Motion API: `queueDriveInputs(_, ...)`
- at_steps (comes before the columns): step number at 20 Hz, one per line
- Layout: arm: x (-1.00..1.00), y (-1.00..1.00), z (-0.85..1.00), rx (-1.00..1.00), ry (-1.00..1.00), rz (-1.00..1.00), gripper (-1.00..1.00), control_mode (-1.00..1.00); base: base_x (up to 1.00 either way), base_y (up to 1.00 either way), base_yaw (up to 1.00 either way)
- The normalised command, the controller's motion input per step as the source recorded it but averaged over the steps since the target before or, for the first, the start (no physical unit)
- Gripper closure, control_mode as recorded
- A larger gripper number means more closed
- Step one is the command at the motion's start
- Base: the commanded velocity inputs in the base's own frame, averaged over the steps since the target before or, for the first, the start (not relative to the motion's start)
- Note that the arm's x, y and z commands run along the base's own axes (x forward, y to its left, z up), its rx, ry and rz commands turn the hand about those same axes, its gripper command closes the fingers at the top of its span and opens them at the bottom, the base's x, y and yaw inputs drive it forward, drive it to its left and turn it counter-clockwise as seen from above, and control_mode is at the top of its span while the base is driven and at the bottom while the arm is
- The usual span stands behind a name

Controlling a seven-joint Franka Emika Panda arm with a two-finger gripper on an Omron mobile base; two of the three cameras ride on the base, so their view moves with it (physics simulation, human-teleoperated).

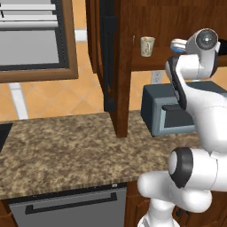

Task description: Gather all objects into one cabinet and sort the glasses and bowls to opposite sides.

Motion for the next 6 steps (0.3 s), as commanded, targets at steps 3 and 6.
queueDriveInputs(3,0.06,-0.73,0.00,0.05,0.00,-0.18,-1.00,-1.00,0.00,0.00,0.00)
queueDriveInputs(6,0.24,-0.79,0.00,0.11,0.00,-0.06,-1.00,-1.00,0.00,0.00,0.00)
